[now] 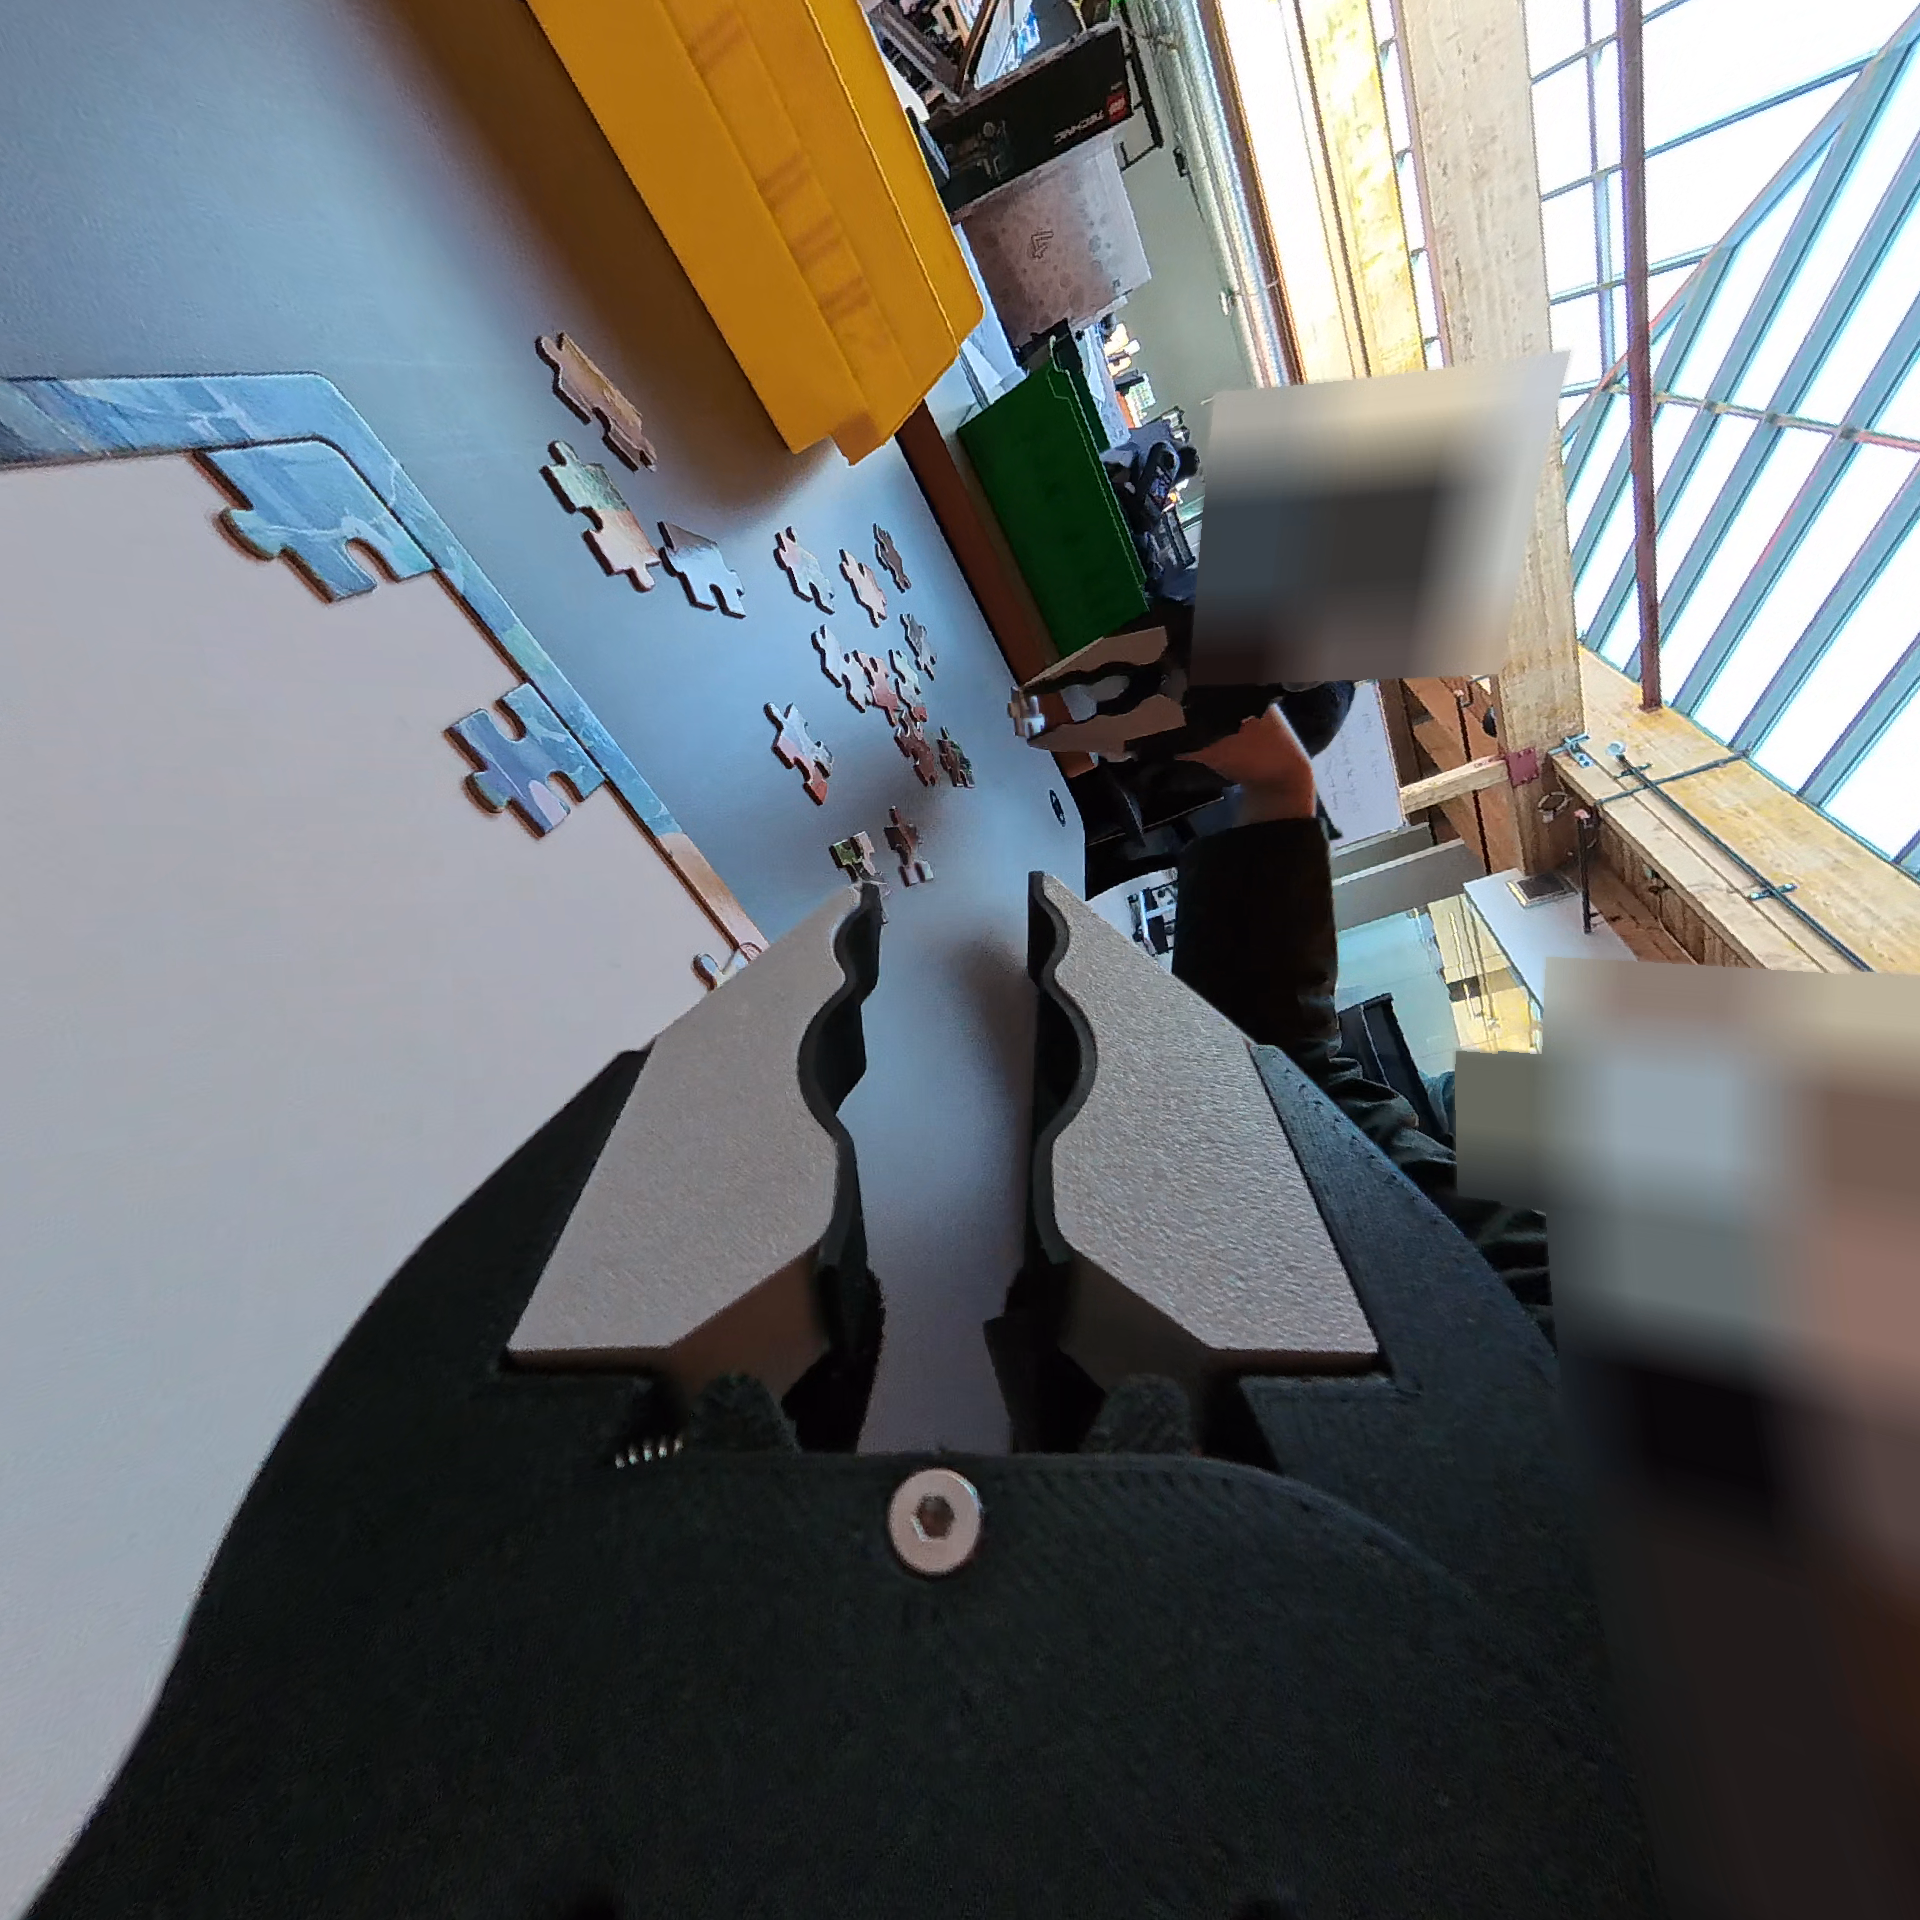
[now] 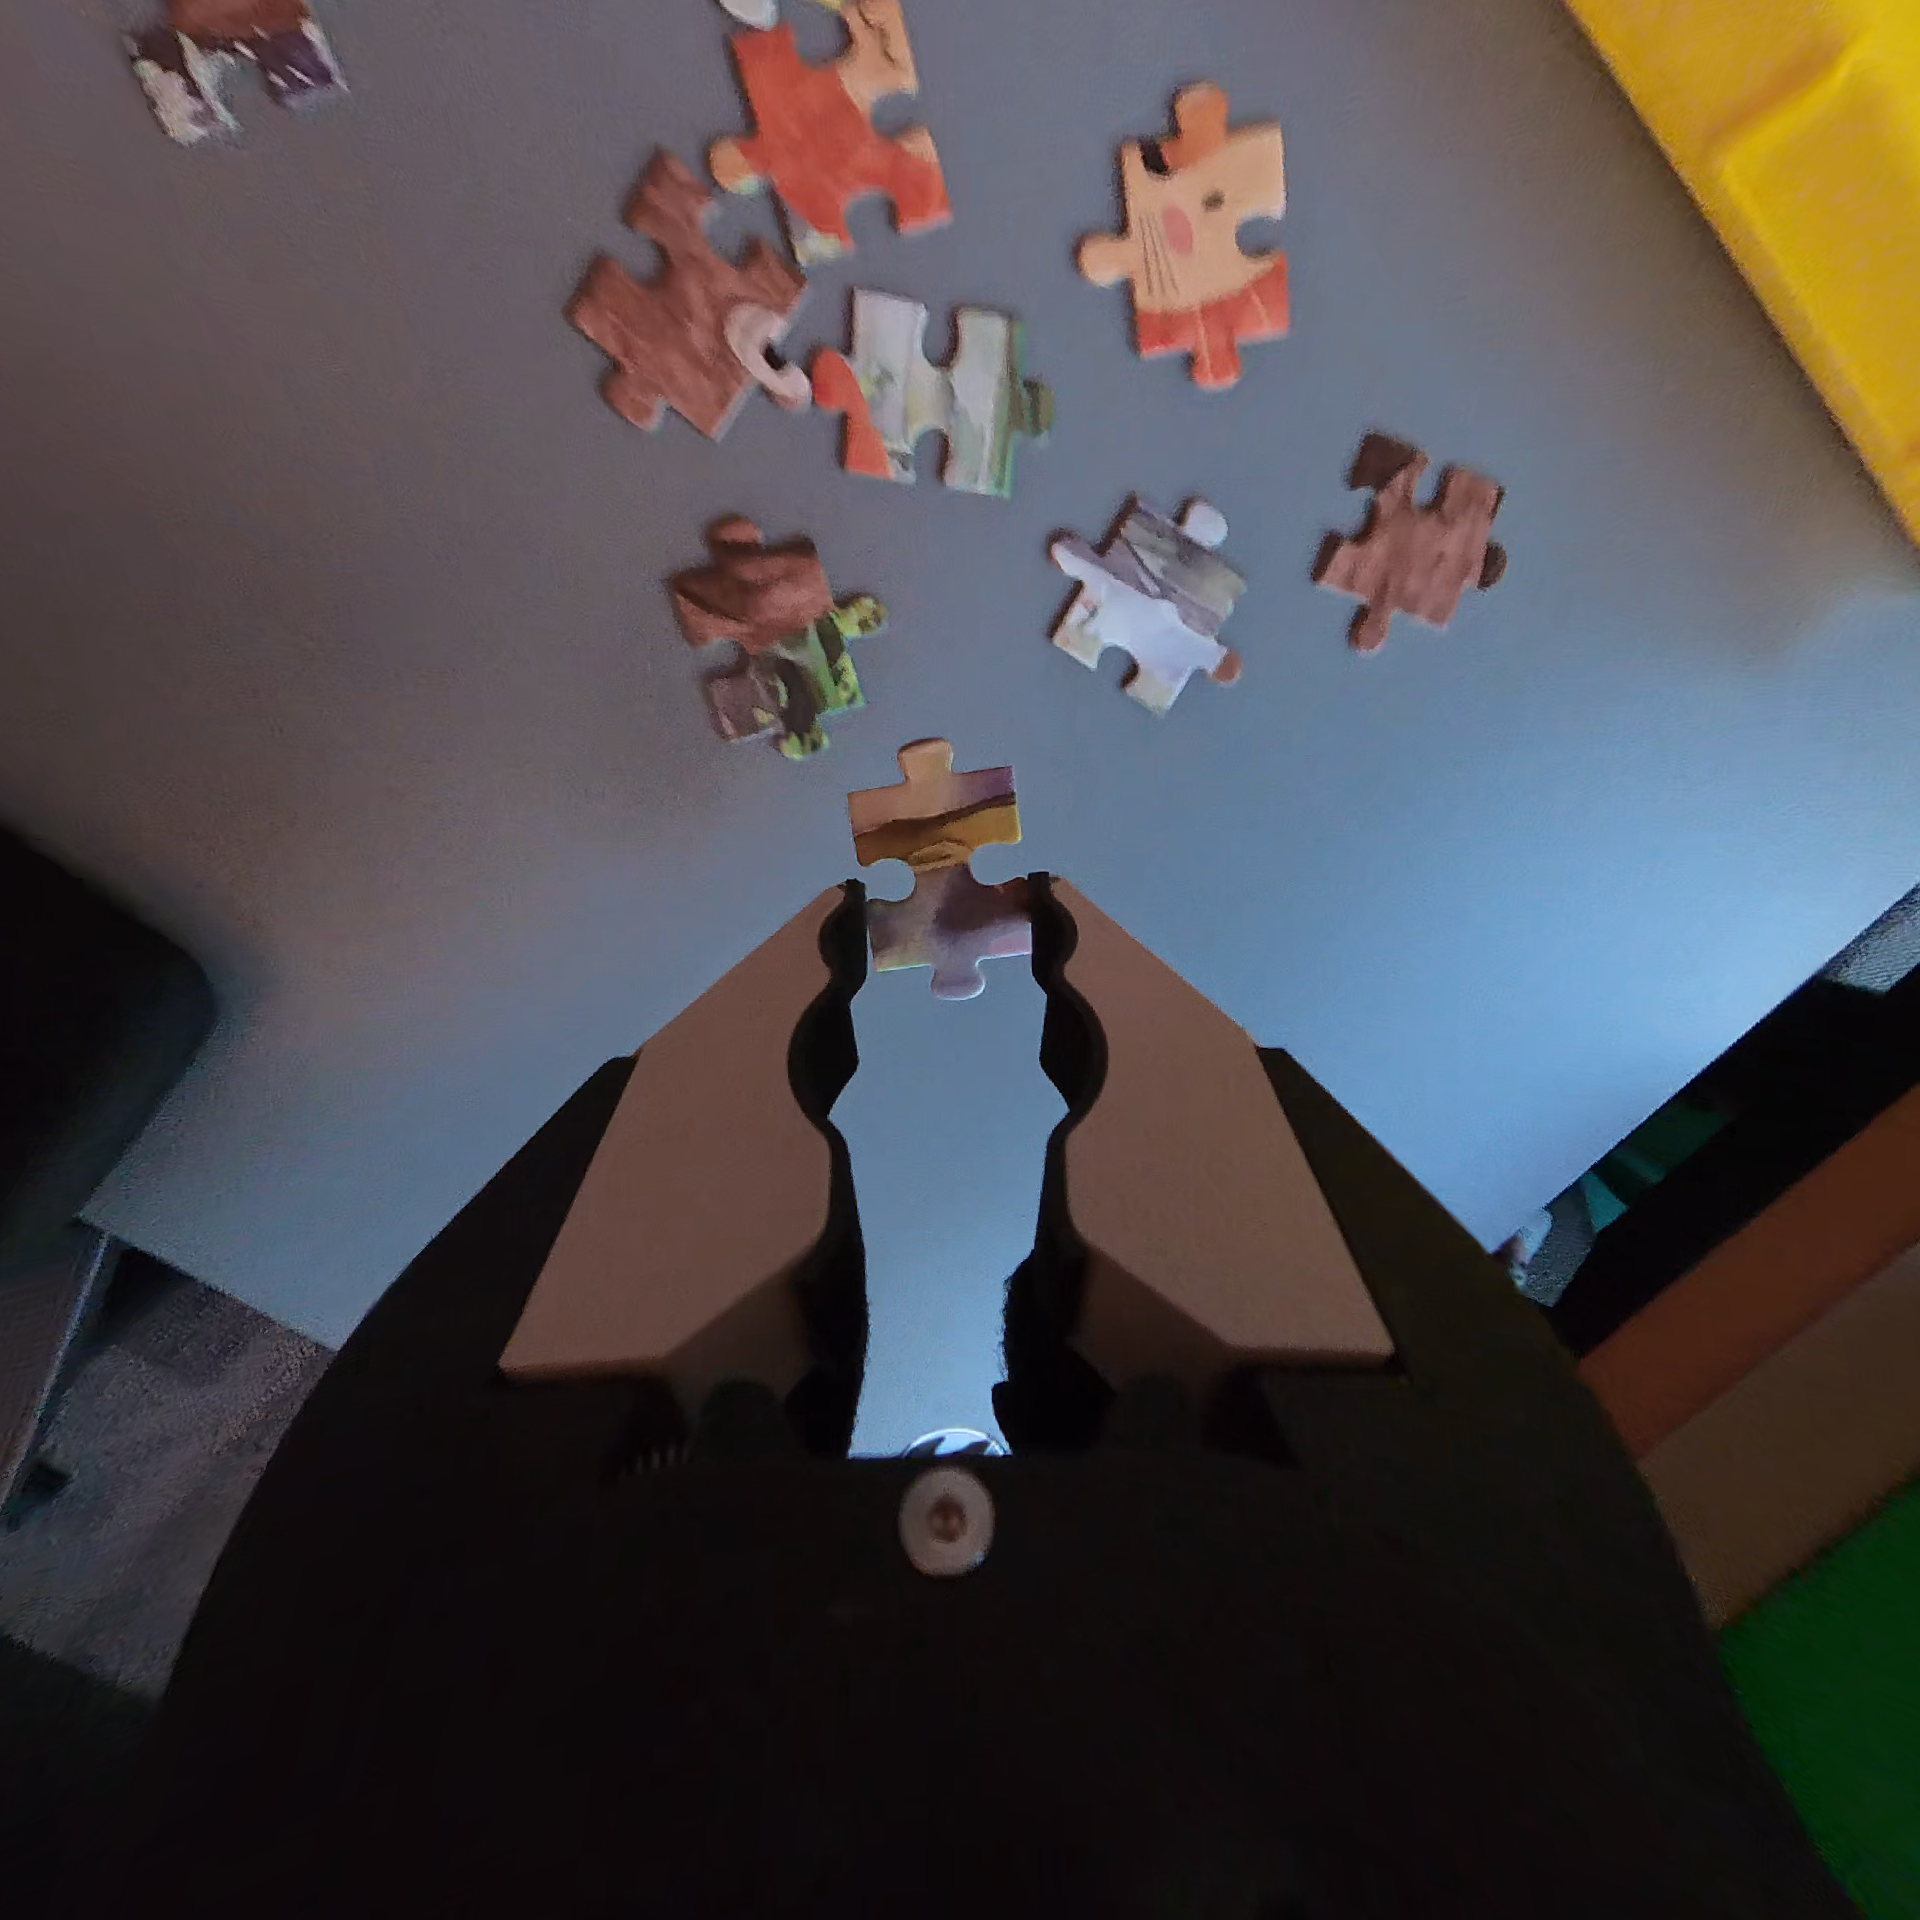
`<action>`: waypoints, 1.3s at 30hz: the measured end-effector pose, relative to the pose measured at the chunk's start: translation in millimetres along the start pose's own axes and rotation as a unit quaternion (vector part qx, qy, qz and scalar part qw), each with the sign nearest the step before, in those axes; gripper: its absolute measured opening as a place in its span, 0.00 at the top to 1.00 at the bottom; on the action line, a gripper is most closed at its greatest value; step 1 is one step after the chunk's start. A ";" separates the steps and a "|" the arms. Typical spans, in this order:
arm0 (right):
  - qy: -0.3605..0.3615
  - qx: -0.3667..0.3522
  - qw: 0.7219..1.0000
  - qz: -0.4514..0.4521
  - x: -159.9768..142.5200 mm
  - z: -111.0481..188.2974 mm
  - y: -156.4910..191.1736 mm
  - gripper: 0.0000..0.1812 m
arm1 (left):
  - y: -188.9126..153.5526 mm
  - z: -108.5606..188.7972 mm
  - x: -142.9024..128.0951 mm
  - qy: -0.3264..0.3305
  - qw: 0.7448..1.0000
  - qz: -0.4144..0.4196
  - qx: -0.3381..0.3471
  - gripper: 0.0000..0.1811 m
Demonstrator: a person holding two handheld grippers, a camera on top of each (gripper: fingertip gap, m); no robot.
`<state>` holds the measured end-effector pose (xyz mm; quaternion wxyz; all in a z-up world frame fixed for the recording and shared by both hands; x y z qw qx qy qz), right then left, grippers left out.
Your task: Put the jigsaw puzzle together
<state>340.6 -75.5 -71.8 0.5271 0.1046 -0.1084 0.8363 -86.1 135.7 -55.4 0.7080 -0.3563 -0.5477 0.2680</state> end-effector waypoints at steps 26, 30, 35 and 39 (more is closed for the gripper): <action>-0.644 -0.016 0.765 0.017 183.5 155.4 139.4 0.75 | -116.1 80.2 54.1 -0.101 0.917 -0.286 0.259 0.82; -0.719 0.094 0.689 0.004 257.7 123.5 216.8 0.81 | -129.4 130.5 45.9 -0.073 0.897 -0.262 0.347 0.81; -0.591 0.133 0.794 0.044 292.9 24.6 255.8 0.73 | -99.0 252.9 -9.5 0.023 0.783 -0.140 0.606 0.78; -0.593 0.099 0.797 0.058 282.2 7.5 248.3 0.76 | -60.4 295.7 -45.8 0.065 0.778 -0.009 0.624 0.81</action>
Point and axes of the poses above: each gripper's, where its closed fingertips meet, z back along the fingers, x out of its top, y = z × x across the jaws, the point moved 6 cm from there along z, back along the fingers, and after that the axes turned 8 degrees about -z, right-handed, at the moved point
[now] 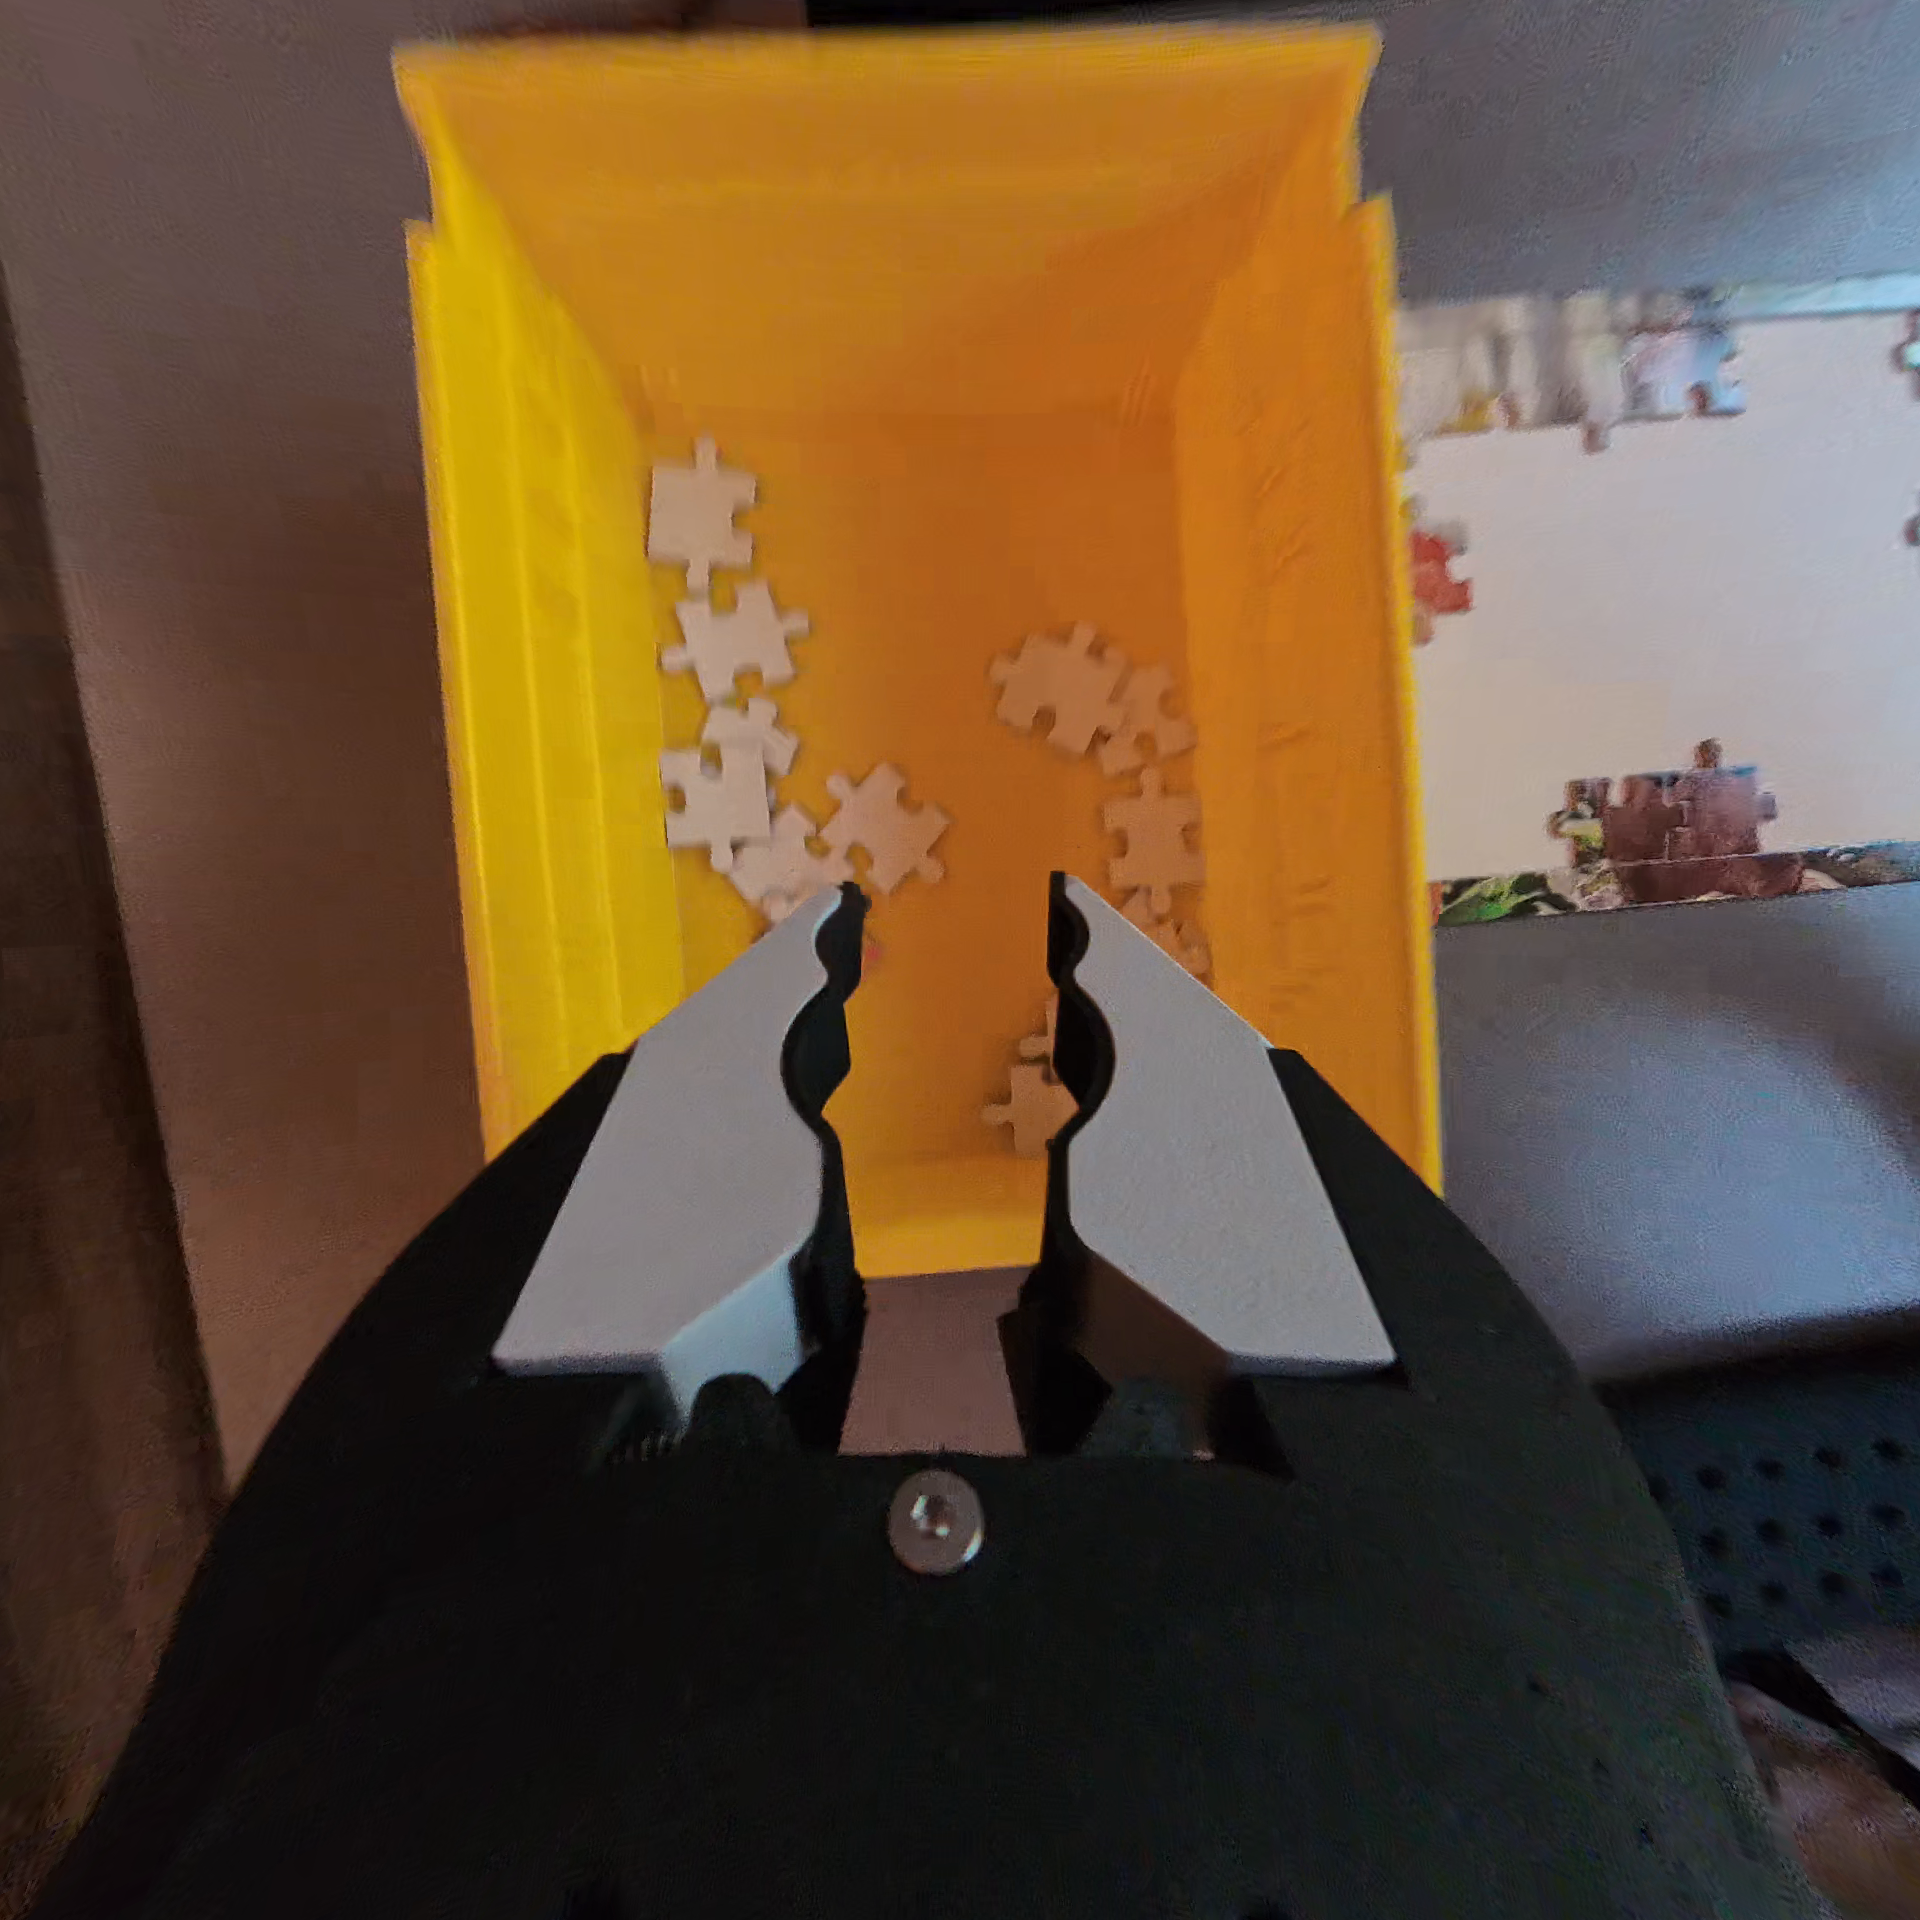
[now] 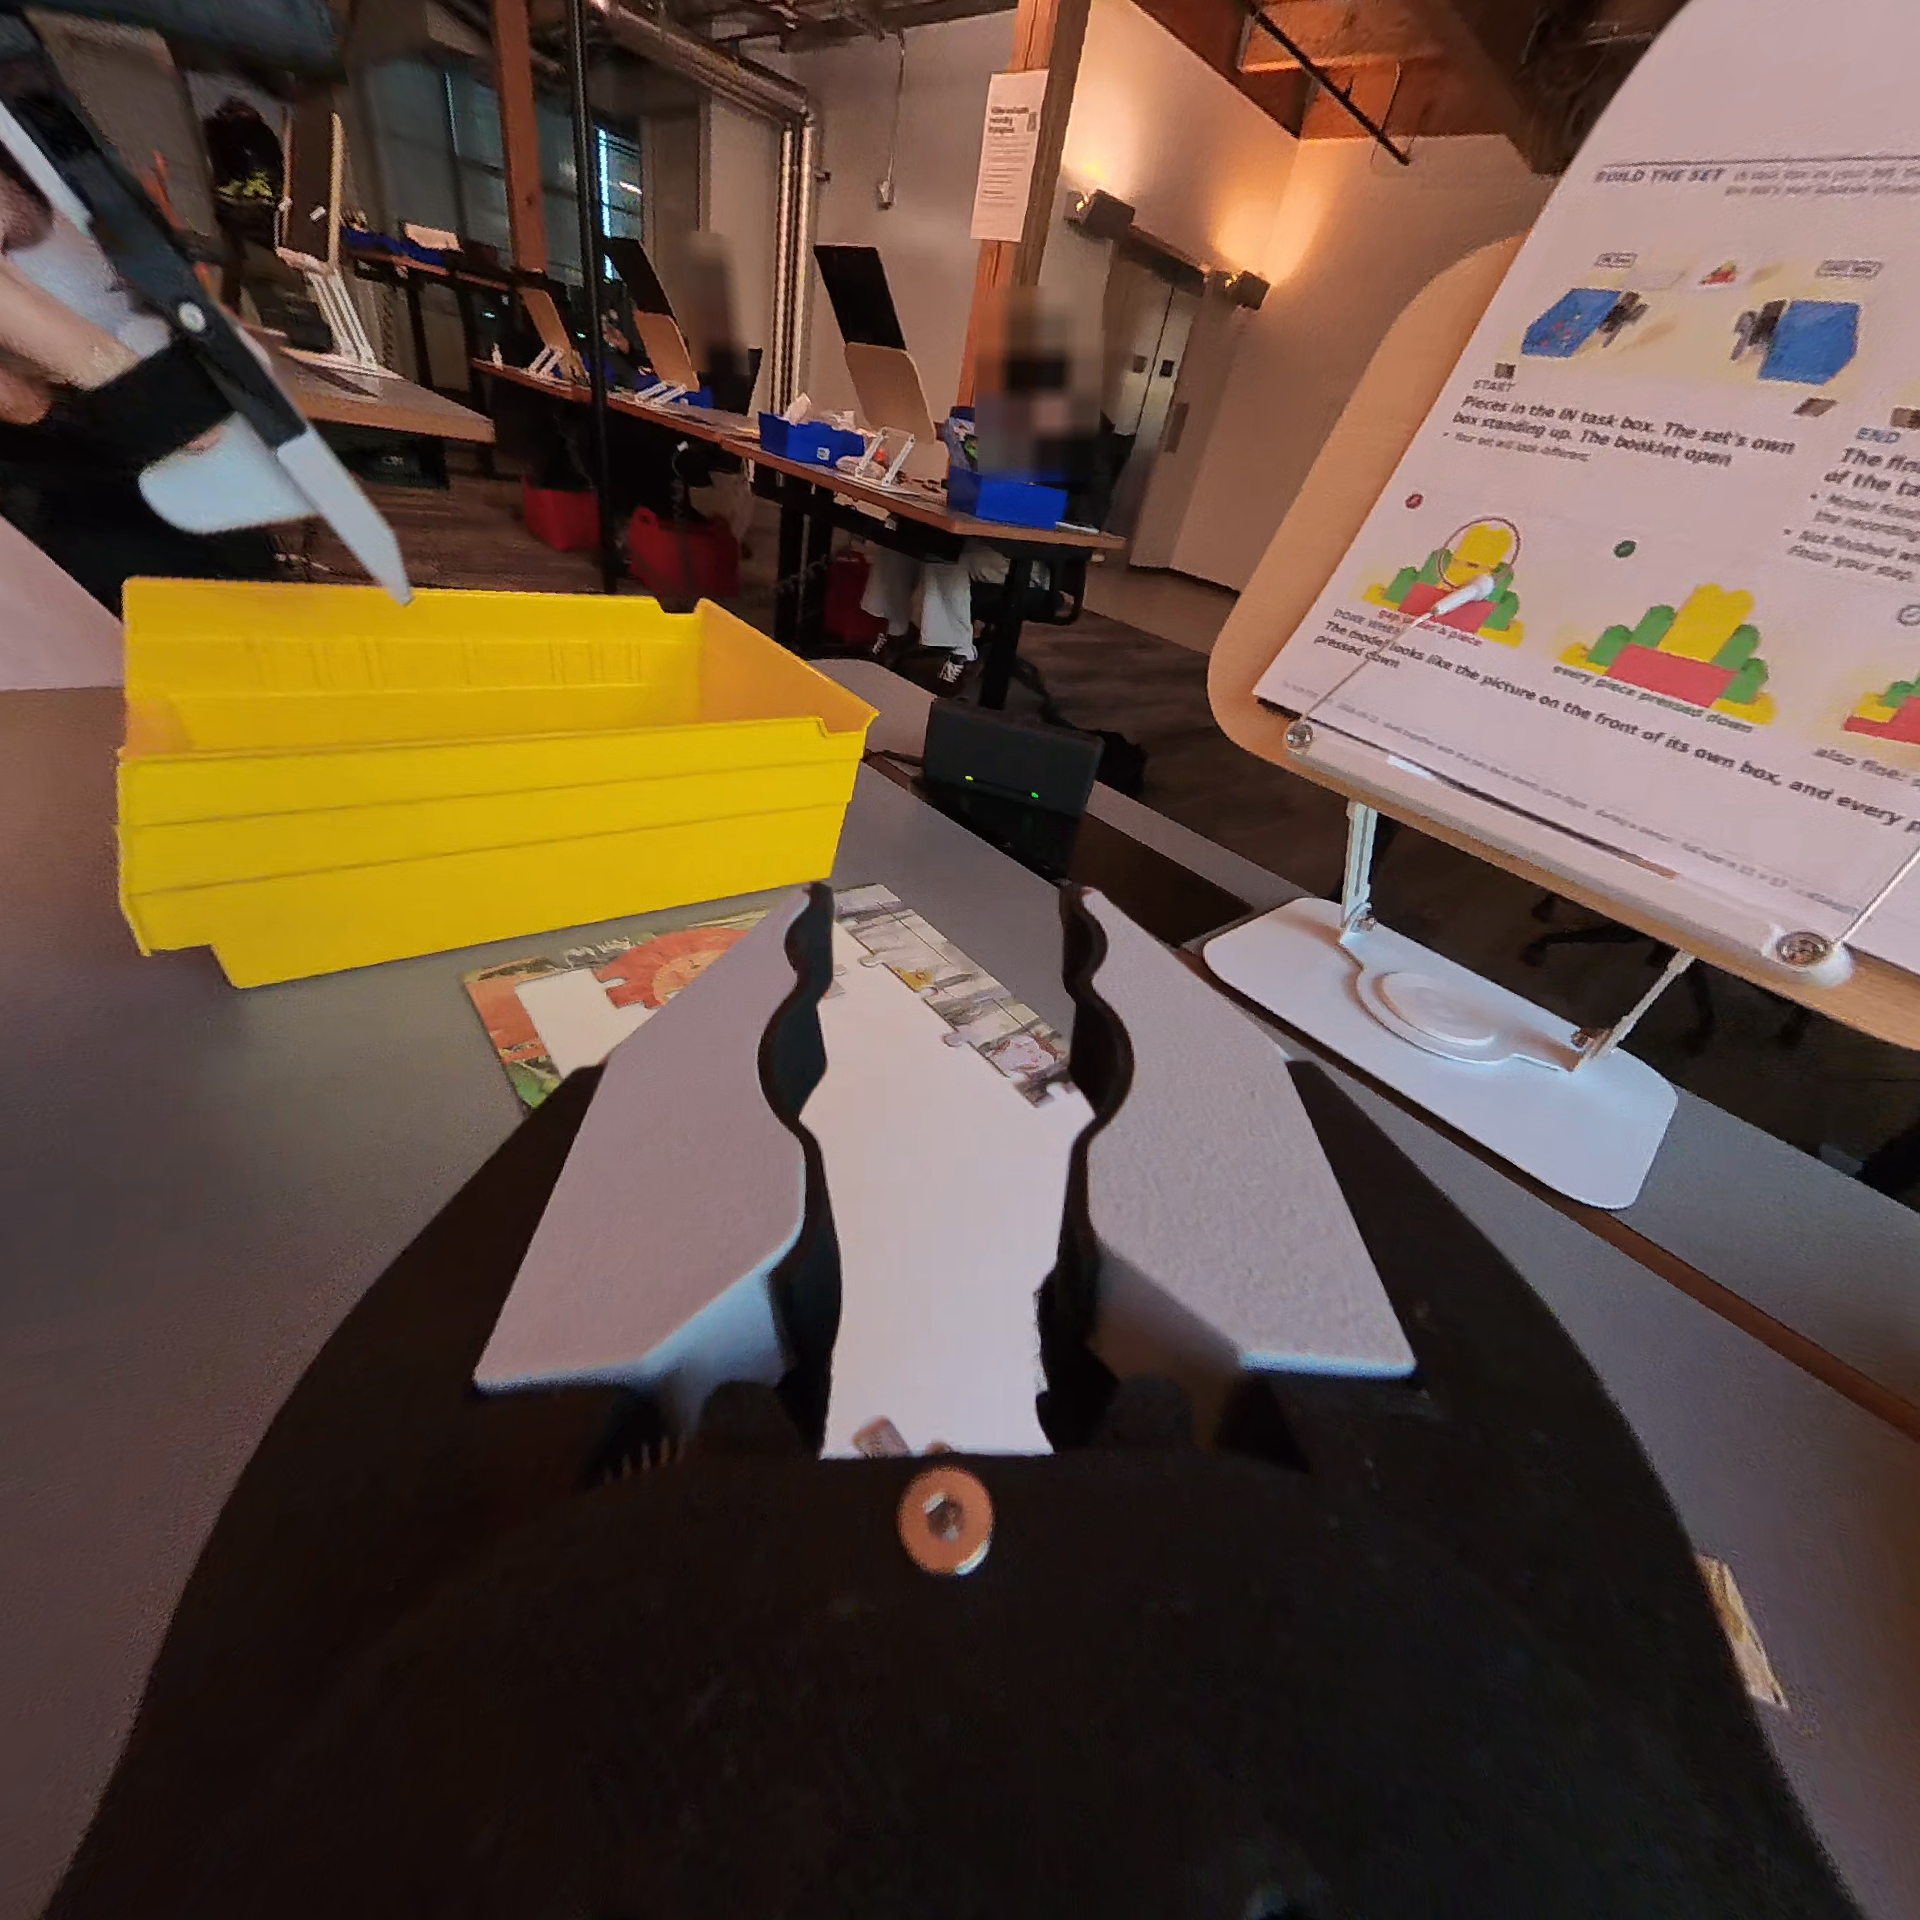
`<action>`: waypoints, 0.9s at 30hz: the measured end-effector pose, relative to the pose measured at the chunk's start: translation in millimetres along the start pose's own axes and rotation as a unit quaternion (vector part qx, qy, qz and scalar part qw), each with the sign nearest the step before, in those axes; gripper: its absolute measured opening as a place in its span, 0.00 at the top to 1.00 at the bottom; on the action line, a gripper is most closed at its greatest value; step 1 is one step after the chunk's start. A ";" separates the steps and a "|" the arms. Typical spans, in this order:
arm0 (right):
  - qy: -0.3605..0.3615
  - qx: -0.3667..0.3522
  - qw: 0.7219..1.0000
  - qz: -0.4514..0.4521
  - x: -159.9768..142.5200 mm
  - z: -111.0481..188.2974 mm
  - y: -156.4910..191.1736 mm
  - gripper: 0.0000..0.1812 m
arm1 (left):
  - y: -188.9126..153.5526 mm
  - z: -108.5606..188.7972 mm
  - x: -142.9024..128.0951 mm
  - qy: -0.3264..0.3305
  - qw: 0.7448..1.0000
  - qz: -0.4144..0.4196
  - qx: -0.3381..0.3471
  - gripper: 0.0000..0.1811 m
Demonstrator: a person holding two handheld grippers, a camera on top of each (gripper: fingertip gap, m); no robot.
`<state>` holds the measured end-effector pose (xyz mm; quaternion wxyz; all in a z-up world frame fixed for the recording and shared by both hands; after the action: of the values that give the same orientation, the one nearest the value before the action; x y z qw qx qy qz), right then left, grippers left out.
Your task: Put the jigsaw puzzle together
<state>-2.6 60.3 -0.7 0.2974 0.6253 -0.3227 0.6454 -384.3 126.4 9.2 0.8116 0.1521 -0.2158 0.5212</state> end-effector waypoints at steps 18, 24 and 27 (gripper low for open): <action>0.033 0.048 0.997 -0.059 -11.5 0.0 -8.8 0.75 | 32.8 -102.8 -48.6 0.243 0.967 0.067 0.047 0.64; 0.033 0.058 0.996 -0.056 -10.3 1.1 -6.6 0.75 | 34.4 -105.9 -51.5 0.242 0.965 0.099 0.021 0.67; 0.036 0.060 0.996 -0.060 -11.2 1.2 -7.5 0.76 | 34.4 -105.7 -51.6 0.241 0.966 0.096 0.020 0.67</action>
<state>4.5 64.2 -11.5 0.3085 0.6365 -0.2343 0.6670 -414.1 150.1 -107.2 0.7824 0.0168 -0.0174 0.6224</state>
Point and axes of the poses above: each gripper's, where its closed fingertips meet, z back along the fingers, x out of its top, y = z × x across the jaws, the point moved 6 cm from there along z, back along the fingers, and after that the axes turned 8 degrees about -z, right-handed, at the moved point
